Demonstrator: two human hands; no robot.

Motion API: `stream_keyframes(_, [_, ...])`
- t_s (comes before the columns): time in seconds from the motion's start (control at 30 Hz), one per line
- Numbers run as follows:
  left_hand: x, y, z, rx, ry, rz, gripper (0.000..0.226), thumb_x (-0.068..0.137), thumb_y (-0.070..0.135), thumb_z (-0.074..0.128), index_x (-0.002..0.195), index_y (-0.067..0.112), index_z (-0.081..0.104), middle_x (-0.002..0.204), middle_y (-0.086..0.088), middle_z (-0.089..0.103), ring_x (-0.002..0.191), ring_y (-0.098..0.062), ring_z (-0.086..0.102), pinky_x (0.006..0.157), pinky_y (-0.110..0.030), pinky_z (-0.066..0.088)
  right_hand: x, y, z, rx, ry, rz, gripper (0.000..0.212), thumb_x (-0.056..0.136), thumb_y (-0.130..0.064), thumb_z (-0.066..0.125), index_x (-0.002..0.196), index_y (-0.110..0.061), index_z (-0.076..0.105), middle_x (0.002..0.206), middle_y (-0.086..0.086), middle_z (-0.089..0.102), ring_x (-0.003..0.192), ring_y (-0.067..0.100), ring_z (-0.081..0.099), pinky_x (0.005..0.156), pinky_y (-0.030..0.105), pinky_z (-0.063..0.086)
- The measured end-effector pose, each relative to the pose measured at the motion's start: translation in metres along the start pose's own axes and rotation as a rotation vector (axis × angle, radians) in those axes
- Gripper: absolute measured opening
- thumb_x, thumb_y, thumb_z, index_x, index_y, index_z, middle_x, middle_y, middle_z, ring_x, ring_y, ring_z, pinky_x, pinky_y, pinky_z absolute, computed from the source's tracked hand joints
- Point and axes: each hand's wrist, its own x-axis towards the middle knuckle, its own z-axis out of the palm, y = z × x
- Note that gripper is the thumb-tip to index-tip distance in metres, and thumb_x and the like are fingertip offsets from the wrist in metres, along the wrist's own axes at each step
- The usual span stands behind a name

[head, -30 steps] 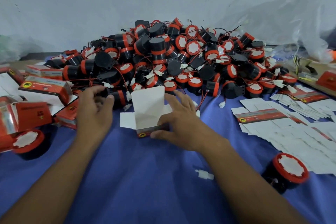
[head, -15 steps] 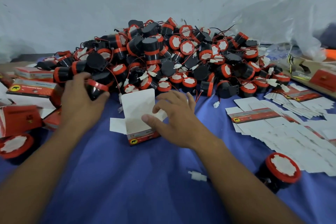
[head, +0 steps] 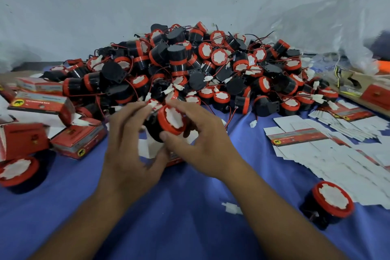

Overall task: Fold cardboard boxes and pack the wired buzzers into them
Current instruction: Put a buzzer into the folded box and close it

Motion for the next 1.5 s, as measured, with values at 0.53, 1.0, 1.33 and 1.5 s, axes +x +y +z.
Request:
stream_keyframes(0.53, [0.0,-0.034,-0.013,0.171,-0.003,-0.314,0.044,0.086,0.016,0.054,0.127,0.004,0.064,0.15,-0.01,0.041,0.135,-0.027,0.036,0.109,-0.037,0.034,-0.003,0.027,-0.003,-0.316,-0.276,0.007,0.052,0.081,-0.015,0.075,0.132,-0.017,0.065,0.126,0.003,0.06,0.116,0.013,0.046,0.1,0.008,0.031])
stream_keyframes(1.0, [0.003,-0.001,-0.005,-0.432,0.033,-0.391,0.049,0.094,0.014,0.061,0.136,0.031,0.041,0.131,0.035,0.05,0.098,-0.005,0.071,0.078,-0.013,0.053,-0.001,0.029,0.003,-0.567,-0.424,0.057,0.034,0.099,-0.03,0.05,0.128,-0.028,0.067,0.119,-0.001,0.049,0.108,0.025,0.038,0.095,0.045,0.034])
stream_keyframes(1.33, [-0.006,-0.016,0.001,0.108,-0.23,-0.039,0.029,0.091,0.023,0.05,0.094,0.012,0.076,0.083,-0.002,0.072,0.082,-0.014,0.055,0.076,-0.03,0.039,-0.001,0.029,0.007,-0.578,-0.344,0.015,0.022,0.095,-0.03,0.06,0.094,-0.015,0.076,0.107,0.002,0.054,0.104,0.031,0.044,0.095,0.042,0.035])
stream_keyframes(1.5, [-0.005,-0.02,-0.001,0.046,-0.409,-0.13,0.023,0.091,0.019,0.054,0.096,0.017,0.077,0.079,0.009,0.067,0.084,-0.019,0.052,0.078,-0.029,0.042,0.001,0.024,0.006,-0.449,-0.301,0.007,0.018,0.091,-0.025,0.066,0.105,-0.015,0.07,0.104,0.001,0.06,0.099,0.019,0.047,0.091,0.027,0.037])
